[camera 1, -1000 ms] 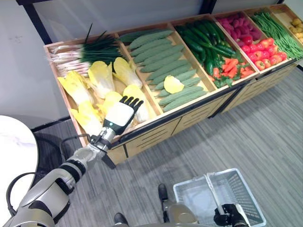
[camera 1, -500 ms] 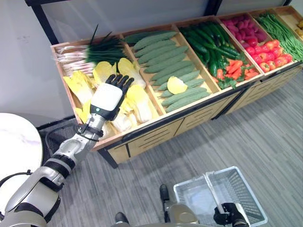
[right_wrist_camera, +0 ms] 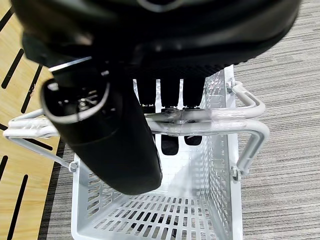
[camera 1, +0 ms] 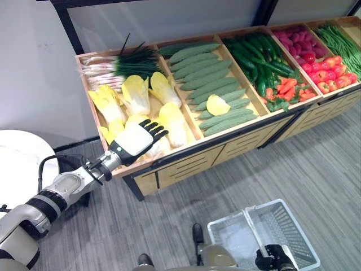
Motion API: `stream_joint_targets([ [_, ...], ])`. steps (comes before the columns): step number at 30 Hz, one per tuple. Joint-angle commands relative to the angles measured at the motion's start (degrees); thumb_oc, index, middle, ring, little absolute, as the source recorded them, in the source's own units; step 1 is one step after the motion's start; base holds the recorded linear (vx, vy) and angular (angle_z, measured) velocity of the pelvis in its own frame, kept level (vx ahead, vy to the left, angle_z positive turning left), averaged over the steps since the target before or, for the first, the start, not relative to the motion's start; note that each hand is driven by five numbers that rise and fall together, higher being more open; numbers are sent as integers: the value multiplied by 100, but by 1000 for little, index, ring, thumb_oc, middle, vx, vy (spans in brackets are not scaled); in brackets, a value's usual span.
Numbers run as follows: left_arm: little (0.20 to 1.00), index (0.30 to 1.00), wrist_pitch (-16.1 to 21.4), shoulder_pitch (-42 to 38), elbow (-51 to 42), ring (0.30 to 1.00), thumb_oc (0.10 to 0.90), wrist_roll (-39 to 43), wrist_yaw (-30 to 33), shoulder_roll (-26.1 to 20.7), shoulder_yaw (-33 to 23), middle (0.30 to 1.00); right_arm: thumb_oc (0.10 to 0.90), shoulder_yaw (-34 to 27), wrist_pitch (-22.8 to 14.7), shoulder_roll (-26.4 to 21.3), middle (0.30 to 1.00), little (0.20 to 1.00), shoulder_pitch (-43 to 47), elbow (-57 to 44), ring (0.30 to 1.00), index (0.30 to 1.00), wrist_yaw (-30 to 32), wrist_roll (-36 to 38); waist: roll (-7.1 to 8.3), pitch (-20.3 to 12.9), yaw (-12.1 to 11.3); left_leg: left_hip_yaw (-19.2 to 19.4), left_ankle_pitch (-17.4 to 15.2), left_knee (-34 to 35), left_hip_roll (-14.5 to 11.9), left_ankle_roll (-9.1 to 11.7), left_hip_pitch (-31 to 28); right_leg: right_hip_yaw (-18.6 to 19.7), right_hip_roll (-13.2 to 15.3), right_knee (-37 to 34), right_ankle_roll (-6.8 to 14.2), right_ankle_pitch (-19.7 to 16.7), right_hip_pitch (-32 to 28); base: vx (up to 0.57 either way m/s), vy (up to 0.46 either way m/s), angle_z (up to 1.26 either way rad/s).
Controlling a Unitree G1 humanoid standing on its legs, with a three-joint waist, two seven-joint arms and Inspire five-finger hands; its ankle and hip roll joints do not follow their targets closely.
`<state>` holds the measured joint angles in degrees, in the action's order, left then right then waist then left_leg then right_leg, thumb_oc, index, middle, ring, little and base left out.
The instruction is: Get the vegetables into the basket
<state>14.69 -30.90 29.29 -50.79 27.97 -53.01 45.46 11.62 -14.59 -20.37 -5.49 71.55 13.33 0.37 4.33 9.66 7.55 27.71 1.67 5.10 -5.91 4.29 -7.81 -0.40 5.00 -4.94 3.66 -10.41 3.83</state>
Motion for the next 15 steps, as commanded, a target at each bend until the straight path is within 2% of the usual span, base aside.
stream_joint_targets([
  [1,1000,1000,-249,-669,176,1000,900,-91,264,27,-168,1000,400,78,-279,-365,300,300,-13,-66,300,300,143,38,48,-241,0,-600,-178,-10,-262,252,-98,297,409,50,785,28,105,0,0,0],
  [5,1000,1000,-539,-835,971,1000,900,-276,411,450,22,1000,400,132,-313,-392,300,300,29,-129,300,300,190,17,45,-196,77,-554,-153,-10,-268,262,-87,345,381,55,777,15,156,0,0,0],
  [15,1000,1000,-774,-1383,1312,1000,900,-400,550,920,347,1000,400,141,-249,-467,300,300,107,-68,300,300,280,109,-43,-90,193,-472,-101,-10,-329,293,11,439,311,85,757,5,340,-5,-9,-9],
])
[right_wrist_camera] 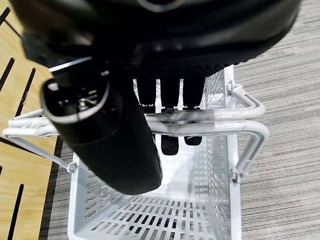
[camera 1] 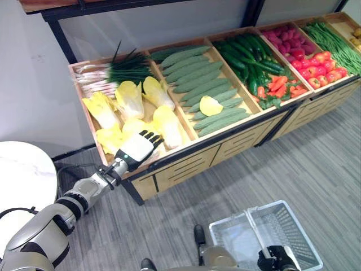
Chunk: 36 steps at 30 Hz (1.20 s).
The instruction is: Get the vegetables into the basket
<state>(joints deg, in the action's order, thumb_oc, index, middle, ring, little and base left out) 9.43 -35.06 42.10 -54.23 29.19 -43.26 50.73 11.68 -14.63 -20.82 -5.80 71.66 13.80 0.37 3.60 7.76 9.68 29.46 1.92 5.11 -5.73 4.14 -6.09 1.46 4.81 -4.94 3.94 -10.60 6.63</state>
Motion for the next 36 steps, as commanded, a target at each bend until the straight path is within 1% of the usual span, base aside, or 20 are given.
stream_joint_targets([
  [1,1000,1000,-275,-1042,102,1000,900,-49,435,-10,-145,1000,400,146,-233,-444,300,300,193,-65,300,300,251,111,8,116,-4,-628,-115,-11,-353,308,-136,276,314,98,727,22,106,-1,-3,-10],
  [4,1000,1000,-317,-1141,300,1000,900,-78,389,51,-38,1000,400,164,-221,-484,300,300,250,-71,300,300,271,111,-26,144,19,-599,-98,-11,-371,318,-112,299,294,115,711,26,155,2,-1,-12],
  [6,1000,1000,-396,-1260,700,1000,900,-191,326,103,156,1000,400,185,-220,-533,300,300,320,-66,300,300,286,130,-65,180,48,-587,-109,-11,-382,322,-99,315,274,133,713,53,186,8,3,-3],
  [10,1000,1000,-449,-1326,888,1000,900,-224,298,118,204,1000,400,188,-222,-549,300,300,370,-75,300,300,307,131,-77,202,47,-586,-100,-11,-393,322,-81,325,261,151,706,59,221,0,0,0],
  [13,1000,1000,-574,-1252,1386,1000,900,-264,237,157,209,1000,400,207,-231,-586,300,300,429,-107,300,300,359,77,-102,239,58,-567,-83,-11,-402,323,-51,354,241,162,695,54,272,1,3,-1],
  [15,887,887,-614,-1221,1623,887,820,-255,136,151,175,887,400,213,-221,-603,300,300,462,-108,300,300,369,66,-120,262,51,-555,-72,-11,-403,326,-37,361,232,162,683,49,293,4,7,-5],
  [16,808,808,-614,-1221,1625,808,763,-255,137,152,175,808,400,213,-221,-603,300,300,463,-107,300,300,369,66,-121,262,51,-555,-72,-11,-404,326,-37,361,231,162,682,49,294,0,0,0],
  [18,712,712,-660,-1203,1908,712,694,-279,35,151,183,712,400,222,-213,-622,300,300,499,-129,300,300,369,47,-134,285,48,-553,-63,-11,-408,327,-29,364,230,170,676,57,304,0,0,0],
  [20,668,668,-667,-1199,2083,668,663,-370,-78,148,244,668,400,234,-210,-645,300,300,532,-135,300,300,361,30,-141,301,49,-555,-62,-11,-413,328,-22,366,229,173,674,55,315,0,0,0],
  [21,657,657,-666,-1200,2087,657,655,-371,-76,151,244,657,400,233,-209,-645,300,300,532,-135,300,300,362,30,-142,301,49,-555,-62,-11,-413,328,-22,366,229,173,674,55,316,0,0,0],
  [22,621,621,-670,-1211,2137,621,629,-396,-104,148,260,621,400,244,-210,-655,300,300,543,-146,300,300,359,21,-145,312,50,-558,-67,-11,-408,327,-21,372,227,176,675,53,321,0,0,0],
  [23,616,616,-662,-1211,2157,616,625,-411,-164,138,278,616,400,256,-207,-656,300,300,545,-177,300,300,358,11,-145,322,51,-556,-68,-11,-407,327,-17,383,222,174,676,52,331,0,0,0],
  [24,591,591,-684,-1212,2228,591,608,-425,-233,130,282,591,400,262,-197,-667,300,300,564,-176,300,300,356,14,-150,332,45,-553,-64,-11,-406,327,-11,390,223,176,678,51,338,0,0,0],
  [25,489,489,-673,-1215,2238,489,535,-436,-286,121,298,489,400,264,-184,-668,300,300,576,-169,300,300,352,14,-156,341,38,-552,-69,-11,-401,326,-8,395,223,173,680,48,337,0,0,0],
  [27,338,338,-673,-1158,2376,338,427,-485,-377,100,301,338,400,274,-170,-692,300,300,598,-186,300,300,335,-2,-159,363,33,-546,-76,-11,-395,325,-21,404,231,180,682,46,335,0,0,0],
  [28,336,336,-673,-1156,2376,336,425,-486,-377,100,300,336,400,275,-170,-693,300,300,598,-186,300,300,335,-1,-160,363,34,-545,-76,-11,-395,325,-23,405,231,180,682,47,334,0,0,0],
  [30,300,300,-675,-993,2484,300,400,-464,-439,76,204,300,400,280,-158,-710,300,300,599,-215,300,300,317,-10,-161,381,26,-533,-87,-11,-383,324,-50,416,235,178,678,40,317,0,0,0],
  [32,300,300,-673,-933,2530,300,400,-475,-448,62,171,300,400,273,-156,-718,300,300,592,-217,300,300,307,-19,-167,383,24,-526,-88,-11,-378,325,-60,421,238,177,678,43,311,1,20,-4],
  [33,308,308,-656,-863,2554,308,406,-482,-486,62,160,308,400,281,-150,-712,300,300,595,-208,300,300,296,-28,-172,379,26,-516,-97,-11,-372,323,-76,417,243,175,680,40,298,5,23,-4],
  [36,388,388,-658,-606,2699,388,463,-439,-604,79,-10,388,400,246,-130,-746,300,300,569,-283,300,300,253,-54,-174,383,24,-507,-110,-11,-346,319,-112,428,258,168,684,28,264,-4,20,-4],
])
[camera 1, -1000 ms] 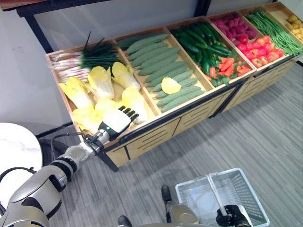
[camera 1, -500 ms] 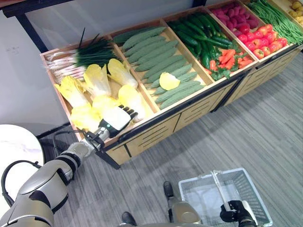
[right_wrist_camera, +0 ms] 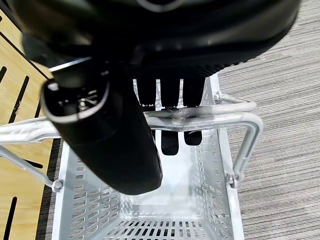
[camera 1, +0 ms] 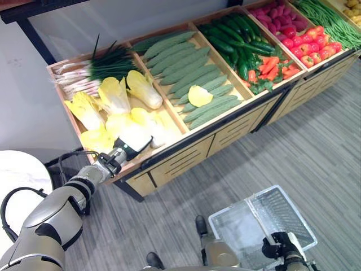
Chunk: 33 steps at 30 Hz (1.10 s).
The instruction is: Get the vegetables into the basket
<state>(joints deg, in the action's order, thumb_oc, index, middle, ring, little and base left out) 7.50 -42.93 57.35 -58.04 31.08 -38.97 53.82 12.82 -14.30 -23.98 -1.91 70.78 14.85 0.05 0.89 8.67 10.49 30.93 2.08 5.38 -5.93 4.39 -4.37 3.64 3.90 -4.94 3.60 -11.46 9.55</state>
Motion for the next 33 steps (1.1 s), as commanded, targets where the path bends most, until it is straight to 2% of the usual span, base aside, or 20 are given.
stream_joint_targets([
  [1,415,415,-457,214,1186,415,482,-47,-829,-338,-332,415,400,121,-152,-439,300,300,170,-190,300,300,134,-24,95,289,-57,-656,-130,-38,-323,291,-287,206,353,166,719,111,-34,-11,22,-5],
  [3,445,445,-459,288,1212,445,504,-34,-866,-329,-377,445,400,122,-141,-432,300,300,163,-194,300,300,127,-39,96,291,-57,-657,-130,-38,-320,290,-286,205,357,166,716,112,-37,0,0,0],
  [4,418,418,-472,315,1230,418,484,-41,-879,-324,-396,418,400,117,-133,-433,300,300,168,-192,300,300,118,-38,97,295,-60,-654,-130,-38,-319,290,-287,197,360,166,716,114,-41,0,0,0],
  [5,316,316,-454,344,1209,316,412,-27,-926,-321,-403,316,400,109,-125,-432,300,300,165,-180,300,300,106,-40,94,300,-69,-659,-128,-38,-317,290,-289,189,364,166,714,117,-49,0,0,0],
  [6,300,300,-445,356,1193,300,400,-17,-946,-319,-405,300,400,107,-118,-433,300,300,181,-160,300,300,102,-38,94,308,-79,-667,-129,-38,-318,289,-292,180,364,171,712,118,-48,0,0,0],
  [10,300,300,-484,406,1125,300,400,103,-827,-315,-577,300,400,102,-103,-423,300,300,197,-131,300,300,93,-42,110,296,-99,-688,-129,-38,-325,291,-310,162,362,165,711,127,-81,0,0,0],
  [12,300,300,-547,377,1025,300,400,371,-524,-307,-845,300,400,87,-131,-391,300,300,174,-168,300,300,131,-50,139,266,-121,-697,-86,-38,-331,297,-286,147,359,174,697,120,-77,0,0,0],
  [14,300,300,-544,384,596,300,400,881,43,-274,-1339,300,400,27,-199,-304,300,300,12,-248,300,300,173,-60,183,222,-126,-742,-103,-38,-343,299,-317,94,371,183,703,162,-144,2,-17,0],
  [16,300,300,-630,454,456,300,400,969,89,-267,-1467,300,400,11,-213,-266,300,300,-15,-266,300,300,190,-47,206,188,-130,-758,-88,-38,-345,301,-307,84,376,180,693,150,-152,10,-25,6],
  [17,300,300,-524,542,-43,300,400,1189,300,-266,-1681,300,400,-29,-207,-194,300,300,-73,-222,300,300,191,-5,224,139,-149,-797,-125,-38,-340,295,-352,38,387,165,701,189,-232,4,-20,7],
  [19,300,300,-483,581,-201,300,400,1303,384,-254,-1799,300,400,-30,-198,-158,300,300,-62,-178,300,300,192,17,240,98,-162,-813,-105,-38,-336,295,-342,30,393,161,690,180,-236,29,-13,10],
  [20,300,300,-333,620,-954,300,400,1520,591,-270,-2050,300,400,-75,-164,-67,300,300,-115,-75,300,300,153,76,261,6,-194,-886,-149,-38,-325,284,-401,-51,432,151,706,225,-358,37,-7,13],
  [23,300,300,-270,656,-1359,300,400,1568,671,-320,-2157,300,400,-81,-136,-29,300,300,-133,-15,300,300,136,86,285,-65,-209,-909,-138,-38,-317,280,-388,-71,453,149,699,220,-378,24,-1,23],
  [27,300,300,-199,735,-2408,300,400,1505,822,-468,-2462,300,400,-119,-81,25,300,300,-188,-5,300,300,122,56,312,-153,-255,-998,-161,-38,-294,263,-394,-155,493,128,711,226,-460,14,10,13],
  [29,300,300,-183,766,-2501,300,400,1490,808,-515,-2508,300,400,-133,-65,29,300,300,-197,23,300,300,120,58,315,-175,-263,-1013,-162,-38,-289,261,-391,-164,503,121,710,225,-475,10,15,14],
  [30,300,300,-156,802,-2948,300,400,1421,791,-635,-2652,300,400,-145,-36,65,300,300,-228,45,300,300,97,47,334,-232,-299,-1053,-164,-38,-272,253,-373,-207,526,112,713,225,-508,9,13,8],
  [33,300,300,-180,813,-3128,300,400,1374,782,-693,-2734,300,400,-132,-11,87,300,300,-252,52,300,300,79,25,350,-267,-312,-1081,-168,-38,-265,250,-372,-233,540,95,717,217,-540,13,10,5],
])
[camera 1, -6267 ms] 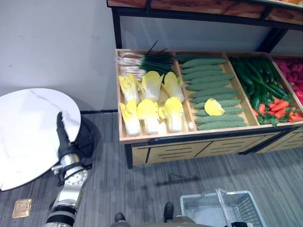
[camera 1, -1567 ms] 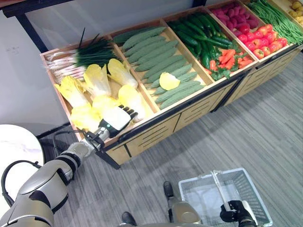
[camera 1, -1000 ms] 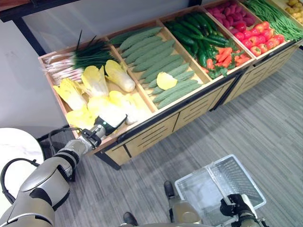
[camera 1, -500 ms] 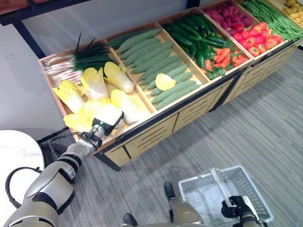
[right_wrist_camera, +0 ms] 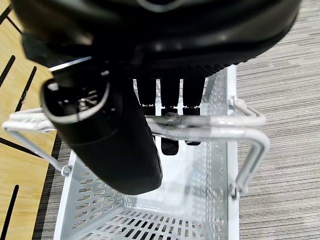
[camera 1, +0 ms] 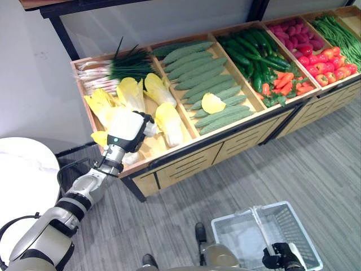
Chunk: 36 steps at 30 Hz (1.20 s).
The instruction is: Get the vegetables into the basket
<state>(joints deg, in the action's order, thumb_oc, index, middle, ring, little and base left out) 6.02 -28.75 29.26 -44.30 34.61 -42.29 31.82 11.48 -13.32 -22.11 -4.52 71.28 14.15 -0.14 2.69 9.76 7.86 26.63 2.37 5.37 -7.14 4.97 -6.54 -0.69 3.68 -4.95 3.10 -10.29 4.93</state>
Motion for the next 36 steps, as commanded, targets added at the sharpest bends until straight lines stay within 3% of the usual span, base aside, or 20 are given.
stream_joint_targets([
  [1,300,300,-31,-623,-365,300,400,-25,408,-389,-535,300,400,0,-96,-90,300,300,11,13,300,300,142,42,169,-398,-56,-661,-200,-37,-140,191,-157,184,565,92,768,102,-93,26,11,11],
  [10,300,300,-82,-614,-966,300,400,15,703,-365,-952,300,400,61,-60,-55,300,300,-31,45,300,300,125,8,207,-505,-73,-704,-201,-37,-126,187,-173,135,582,79,763,110,-161,9,3,4],
  [12,300,300,73,-530,-1274,300,400,395,881,-133,-1220,300,400,66,-65,-29,300,300,-18,44,300,300,153,0,224,-535,-67,-699,-202,-37,-127,190,-183,133,576,85,761,117,-159,0,0,0],
  [15,300,300,670,-279,-1866,300,400,1480,912,428,-1681,300,400,7,-40,-9,300,300,-36,-8,300,300,213,-40,248,-537,-53,-688,-203,-37,-125,188,-219,142,570,83,754,128,-182,0,0,0],
  [17,300,300,1210,-147,-2231,300,400,3022,656,953,-2045,300,400,-19,-16,-51,300,300,-66,-69,300,300,236,-93,229,-557,-16,-673,-227,-37,-126,187,-269,153,565,83,763,144,-227,0,0,0],
  [18,300,300,1208,-142,-2240,300,400,3034,643,948,-2058,300,400,-15,-15,-55,300,300,-62,-71,300,300,234,-93,230,-569,-18,-665,-202,-37,-127,189,-244,164,562,83,754,122,-196,0,0,0],
  [22,300,300,1711,2,-2501,300,400,4742,98,1374,-2258,300,400,-78,27,-119,300,300,-136,-186,300,300,173,-157,213,-615,8,-681,-182,-37,-126,187,-256,149,579,90,753,117,-219,0,0,0],
  [25,300,300,1801,111,-2524,300,400,5237,-211,1435,-2298,300,400,-93,49,-136,300,300,-142,-205,300,300,129,-170,200,-628,-1,-699,-172,-37,-128,188,-246,133,580,85,751,118,-232,0,0,0],
  [26,300,300,1872,162,-2568,300,400,5568,-386,1482,-2298,300,400,-98,59,-138,300,300,-141,-213,300,300,110,-181,196,-633,-6,-708,-167,-37,-126,187,-242,126,583,85,752,115,-237,0,0,0],
  [27,300,300,1999,342,-2541,300,400,6410,-821,1615,-2324,300,400,-121,81,-146,300,300,-155,-222,300,300,63,-204,187,-640,-13,-719,-151,-37,-129,184,-233,108,590,83,749,107,-244,0,0,0],
  [28,300,300,2003,347,-2536,300,400,6436,-846,1610,-2334,300,400,-118,82,-150,300,300,-158,-224,300,300,62,-204,184,-645,-8,-721,-152,-37,-130,185,-231,106,589,81,749,107,-244,0,0,0],
  [29,300,300,2062,624,-2523,300,400,7847,-1531,1859,-2265,300,400,-165,127,-166,300,300,-164,-196,300,300,21,-231,169,-654,-35,-756,-127,-37,-120,175,-228,93,595,80,737,91,-268,0,0,0],
  [30,300,300,2062,627,-2521,300,400,7861,-1544,1857,-2267,300,400,-165,126,-166,300,300,-166,-194,300,300,21,-231,168,-654,-34,-756,-127,-37,-120,175,-229,92,595,79,737,91,-270,0,0,0],
  [34,300,300,1876,1250,-2377,300,400,9277,-2460,1963,-2154,300,400,-225,175,-158,300,300,-180,-233,300,300,-29,-277,152,-643,-72,-804,-99,-37,-115,158,-211,80,608,73,724,86,-293,0,0,0],
  [36,300,300,1867,1373,-2308,300,400,9448,-2532,2024,-2142,300,400,-217,183,-150,300,300,-192,-240,300,300,-44,-285,149,-643,-80,-806,-99,-37,-111,155,-214,83,610,73,723,86,-297,0,0,0],
])
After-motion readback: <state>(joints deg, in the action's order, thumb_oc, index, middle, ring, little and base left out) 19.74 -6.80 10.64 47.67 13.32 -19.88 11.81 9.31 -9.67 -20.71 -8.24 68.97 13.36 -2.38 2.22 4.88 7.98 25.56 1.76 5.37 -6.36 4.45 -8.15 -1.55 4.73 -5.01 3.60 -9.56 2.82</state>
